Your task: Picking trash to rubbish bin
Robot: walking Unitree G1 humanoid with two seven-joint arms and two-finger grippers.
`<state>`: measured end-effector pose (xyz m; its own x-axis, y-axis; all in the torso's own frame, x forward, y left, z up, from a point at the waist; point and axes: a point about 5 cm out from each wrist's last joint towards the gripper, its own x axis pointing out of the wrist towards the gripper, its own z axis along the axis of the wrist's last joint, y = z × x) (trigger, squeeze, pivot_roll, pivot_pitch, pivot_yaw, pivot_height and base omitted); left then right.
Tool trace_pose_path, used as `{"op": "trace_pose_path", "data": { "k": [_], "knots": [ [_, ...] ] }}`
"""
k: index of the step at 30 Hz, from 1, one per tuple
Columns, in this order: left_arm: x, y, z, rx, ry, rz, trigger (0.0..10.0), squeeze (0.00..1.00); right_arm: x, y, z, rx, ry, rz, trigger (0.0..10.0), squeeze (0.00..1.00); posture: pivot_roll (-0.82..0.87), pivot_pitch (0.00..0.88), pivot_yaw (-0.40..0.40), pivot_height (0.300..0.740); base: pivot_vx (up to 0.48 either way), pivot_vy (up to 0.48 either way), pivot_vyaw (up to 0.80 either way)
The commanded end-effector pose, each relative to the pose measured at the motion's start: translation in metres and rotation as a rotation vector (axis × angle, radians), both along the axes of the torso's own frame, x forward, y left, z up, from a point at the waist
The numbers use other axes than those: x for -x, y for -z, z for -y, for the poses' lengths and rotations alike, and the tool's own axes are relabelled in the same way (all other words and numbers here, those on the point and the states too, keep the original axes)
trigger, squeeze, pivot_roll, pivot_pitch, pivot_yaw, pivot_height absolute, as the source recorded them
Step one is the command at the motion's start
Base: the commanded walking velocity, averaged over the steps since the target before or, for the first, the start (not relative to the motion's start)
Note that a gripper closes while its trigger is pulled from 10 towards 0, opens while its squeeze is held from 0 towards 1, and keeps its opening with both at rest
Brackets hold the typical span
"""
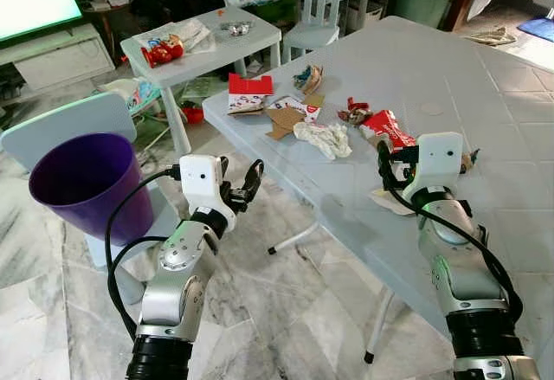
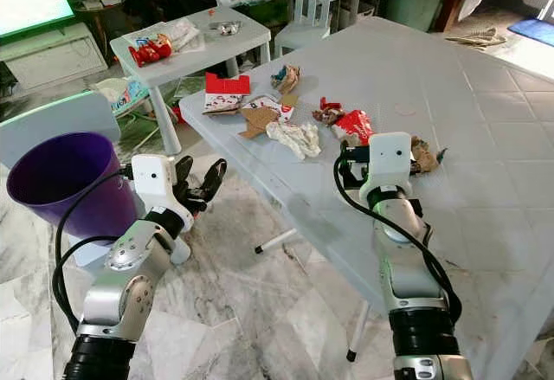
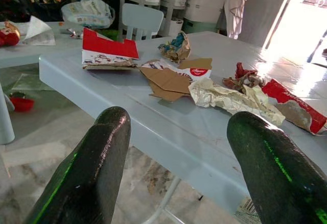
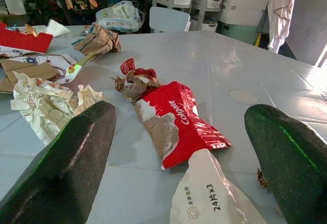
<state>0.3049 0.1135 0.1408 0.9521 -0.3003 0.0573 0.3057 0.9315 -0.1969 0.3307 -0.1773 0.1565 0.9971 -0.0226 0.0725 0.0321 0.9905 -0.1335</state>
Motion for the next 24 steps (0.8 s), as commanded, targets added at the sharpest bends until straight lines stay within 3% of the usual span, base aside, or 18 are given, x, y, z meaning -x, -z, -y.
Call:
{"op": "trace_pose_path", "data": {
  "k": [1,4,5,6,7,24],
  "knots": [
    [-0.0011,-0.0019,-0.0004,-0.005,-0.005,0.004,10.0,0.00,0.0011,-0.0032,-0.0011,0.006,-0.006,0.015,10.0,0.00,0.00,0.058,0.030,0.740,0.000,0.000,0.00],
    [-0.0011,-0.0019,-0.0004,-0.005,-0.005,0.004,10.0,0.00,0.0011,-0.0032,-0.0011,0.006,-0.006,0.015,10.0,0.00,0.00,0.058,0.030,0.740,0.000,0.000,0.00],
    [-0.0014,-0.0021,-0.0006,-0.005,-0.006,0.004,10.0,0.00,0.0008,-0.0028,-0.0010,0.010,-0.005,0.013,10.0,0.00,0.00,0.000,0.000,0.740,0.000,0.000,0.00],
    [-0.0014,-0.0021,-0.0006,-0.005,-0.006,0.004,10.0,0.00,0.0008,-0.0028,-0.0010,0.010,-0.005,0.013,10.0,0.00,0.00,0.000,0.000,0.740,0.000,0.000,0.00],
    [-0.0020,-0.0017,0.0024,0.002,-0.011,0.003,10.0,0.00,0.0045,-0.0002,-0.0008,-0.013,-0.018,0.000,10.0,0.00,-0.01,0.081,0.014,0.740,0.000,0.000,0.00],
    [-0.0084,-0.0064,-0.0020,-0.011,-0.047,0.026,10.0,0.00,-0.0005,0.0006,-0.0093,-0.030,-0.057,-0.006,10.0,0.00,0.02,0.032,0.009,0.740,0.000,0.000,0.00]
  ]
}}
